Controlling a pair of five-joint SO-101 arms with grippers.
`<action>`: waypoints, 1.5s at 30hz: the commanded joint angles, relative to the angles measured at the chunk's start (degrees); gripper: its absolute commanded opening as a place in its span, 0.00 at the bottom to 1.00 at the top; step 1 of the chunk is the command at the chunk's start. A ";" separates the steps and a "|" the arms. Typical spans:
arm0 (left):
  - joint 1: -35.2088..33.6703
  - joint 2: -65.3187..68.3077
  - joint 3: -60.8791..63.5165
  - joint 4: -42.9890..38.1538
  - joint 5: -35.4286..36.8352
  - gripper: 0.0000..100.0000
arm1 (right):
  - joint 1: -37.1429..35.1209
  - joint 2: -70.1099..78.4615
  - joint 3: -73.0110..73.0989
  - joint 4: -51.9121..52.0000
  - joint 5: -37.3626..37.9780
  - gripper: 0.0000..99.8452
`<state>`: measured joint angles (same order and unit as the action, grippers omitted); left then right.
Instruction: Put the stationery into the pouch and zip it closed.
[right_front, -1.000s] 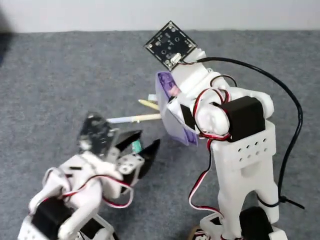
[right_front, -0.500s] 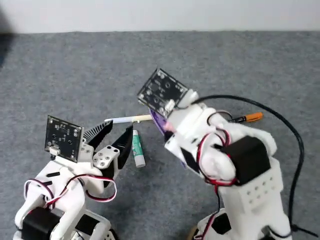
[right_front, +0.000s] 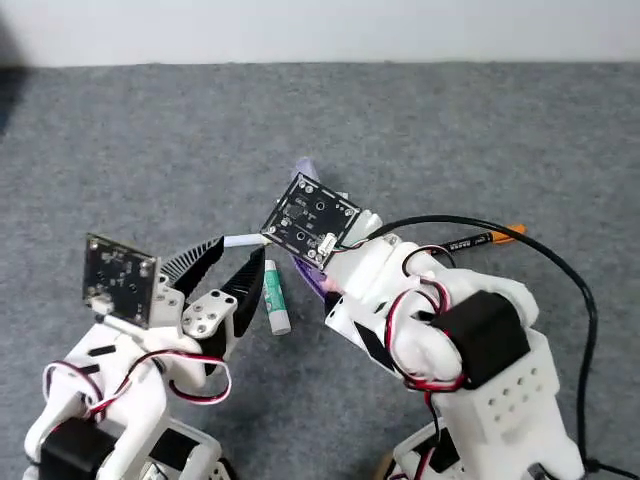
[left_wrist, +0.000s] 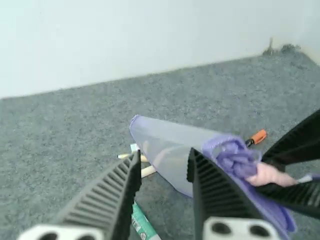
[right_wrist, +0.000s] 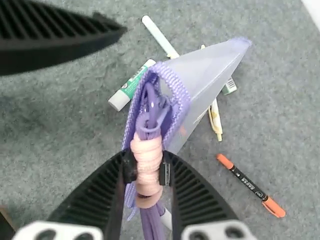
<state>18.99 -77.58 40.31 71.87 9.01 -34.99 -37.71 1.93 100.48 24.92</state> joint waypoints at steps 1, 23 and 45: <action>0.26 -0.44 -3.38 -1.58 0.26 0.15 | -0.04 0.40 -0.35 2.51 0.70 0.01; 6.95 -0.44 4.44 -8.88 0.26 0.15 | -2.59 0.92 -0.26 2.51 2.29 0.01; -0.97 -0.88 13.49 -6.42 -4.75 0.15 | -2.51 0.22 -0.26 2.51 2.29 0.01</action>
<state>17.58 -78.20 53.14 64.66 5.14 -37.36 -36.31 2.20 100.66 26.51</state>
